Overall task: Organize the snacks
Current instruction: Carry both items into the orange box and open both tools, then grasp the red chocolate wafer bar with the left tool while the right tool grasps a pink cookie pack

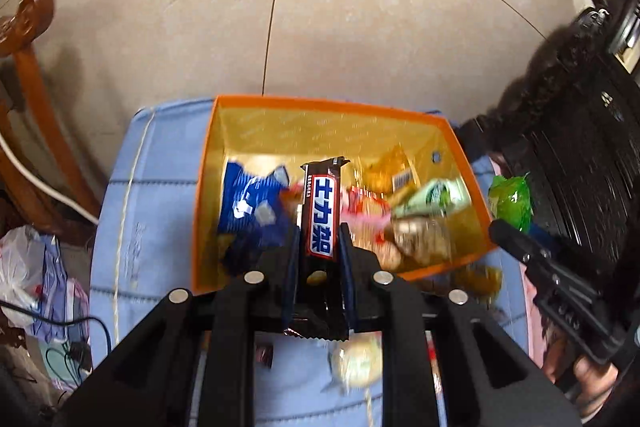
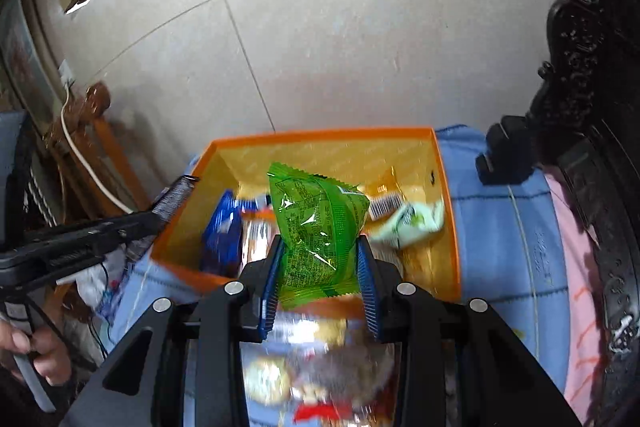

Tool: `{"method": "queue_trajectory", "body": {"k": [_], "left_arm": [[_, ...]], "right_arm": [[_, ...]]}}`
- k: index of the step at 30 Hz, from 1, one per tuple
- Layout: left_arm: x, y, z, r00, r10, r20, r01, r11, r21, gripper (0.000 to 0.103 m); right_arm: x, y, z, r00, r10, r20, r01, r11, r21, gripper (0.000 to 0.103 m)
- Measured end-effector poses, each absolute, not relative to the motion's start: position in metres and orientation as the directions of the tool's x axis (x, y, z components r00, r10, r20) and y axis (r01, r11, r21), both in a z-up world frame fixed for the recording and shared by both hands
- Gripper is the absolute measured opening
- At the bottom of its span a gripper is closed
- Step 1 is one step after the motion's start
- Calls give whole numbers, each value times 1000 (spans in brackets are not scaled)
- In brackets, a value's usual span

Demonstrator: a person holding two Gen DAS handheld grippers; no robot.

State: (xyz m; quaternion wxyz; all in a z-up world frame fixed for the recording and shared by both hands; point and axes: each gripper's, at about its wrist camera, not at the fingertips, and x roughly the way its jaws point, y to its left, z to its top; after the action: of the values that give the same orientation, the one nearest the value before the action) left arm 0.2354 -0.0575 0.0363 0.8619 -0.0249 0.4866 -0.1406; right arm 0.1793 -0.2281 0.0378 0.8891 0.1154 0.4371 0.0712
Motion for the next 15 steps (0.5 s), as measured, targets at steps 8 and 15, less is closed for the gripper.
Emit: {"method": "queue_trajectory", "body": {"k": [8, 15], "left_arm": [[258, -51, 24, 518, -216, -828, 111, 976, -185, 85], [236, -21, 8, 524, -130, -842, 149, 987, -60, 87]], "right_arm": [[202, -232, 21, 593, 173, -787, 84, 958, 274, 78], [163, -237, 8, 569, 247, -785, 39, 945, 325, 81]]}}
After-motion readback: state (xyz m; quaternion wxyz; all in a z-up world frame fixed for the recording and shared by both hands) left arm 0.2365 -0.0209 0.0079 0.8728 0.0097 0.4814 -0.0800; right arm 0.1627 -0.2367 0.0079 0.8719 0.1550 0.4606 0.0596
